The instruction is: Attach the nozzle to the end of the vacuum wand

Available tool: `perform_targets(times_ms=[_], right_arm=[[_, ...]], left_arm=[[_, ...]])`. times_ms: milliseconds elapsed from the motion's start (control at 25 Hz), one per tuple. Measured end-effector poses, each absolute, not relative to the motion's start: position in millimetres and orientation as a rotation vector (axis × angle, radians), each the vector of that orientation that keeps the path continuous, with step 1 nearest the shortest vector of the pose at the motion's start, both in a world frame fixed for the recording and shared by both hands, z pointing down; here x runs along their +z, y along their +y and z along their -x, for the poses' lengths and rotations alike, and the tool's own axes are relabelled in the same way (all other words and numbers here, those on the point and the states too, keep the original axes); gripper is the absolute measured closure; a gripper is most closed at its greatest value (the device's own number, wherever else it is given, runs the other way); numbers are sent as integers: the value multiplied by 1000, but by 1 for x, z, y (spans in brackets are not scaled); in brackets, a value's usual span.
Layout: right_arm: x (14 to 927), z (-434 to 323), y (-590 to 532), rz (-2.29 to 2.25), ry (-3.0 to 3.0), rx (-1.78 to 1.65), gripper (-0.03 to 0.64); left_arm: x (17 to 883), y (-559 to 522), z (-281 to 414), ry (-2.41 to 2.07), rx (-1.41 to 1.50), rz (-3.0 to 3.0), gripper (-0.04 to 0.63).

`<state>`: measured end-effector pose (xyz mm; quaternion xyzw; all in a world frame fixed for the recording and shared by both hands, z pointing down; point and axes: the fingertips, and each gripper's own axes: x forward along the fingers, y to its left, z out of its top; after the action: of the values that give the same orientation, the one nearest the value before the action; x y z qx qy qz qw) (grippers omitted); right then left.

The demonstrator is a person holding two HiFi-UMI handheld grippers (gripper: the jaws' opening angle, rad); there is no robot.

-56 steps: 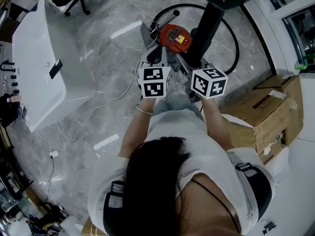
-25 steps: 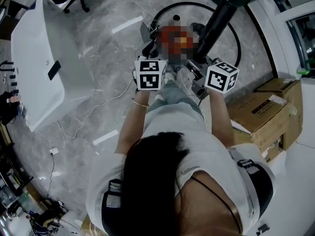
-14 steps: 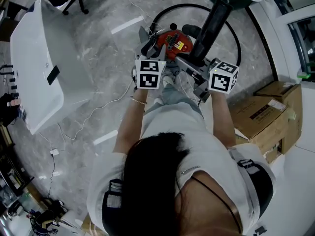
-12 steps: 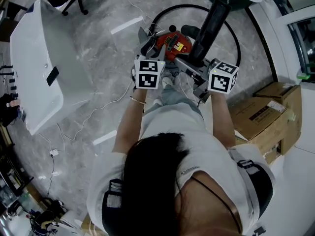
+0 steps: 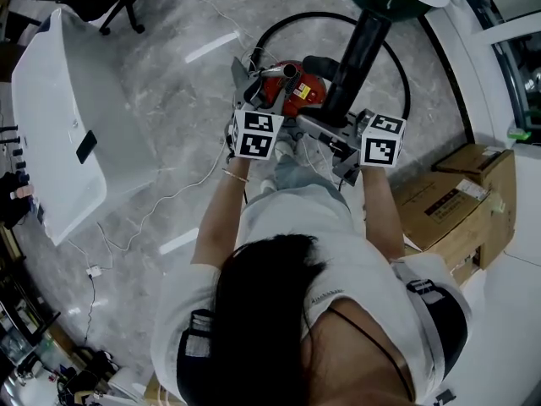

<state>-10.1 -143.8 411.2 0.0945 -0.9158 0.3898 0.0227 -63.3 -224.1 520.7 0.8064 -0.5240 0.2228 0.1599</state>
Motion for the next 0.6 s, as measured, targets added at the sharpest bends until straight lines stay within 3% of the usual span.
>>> perform_targets(times_ms=[600], right_arm=[[419,8,-169,-193,-2837,1254,549]], left_arm=[[552,-265,45,-1403,776,-2437,380]])
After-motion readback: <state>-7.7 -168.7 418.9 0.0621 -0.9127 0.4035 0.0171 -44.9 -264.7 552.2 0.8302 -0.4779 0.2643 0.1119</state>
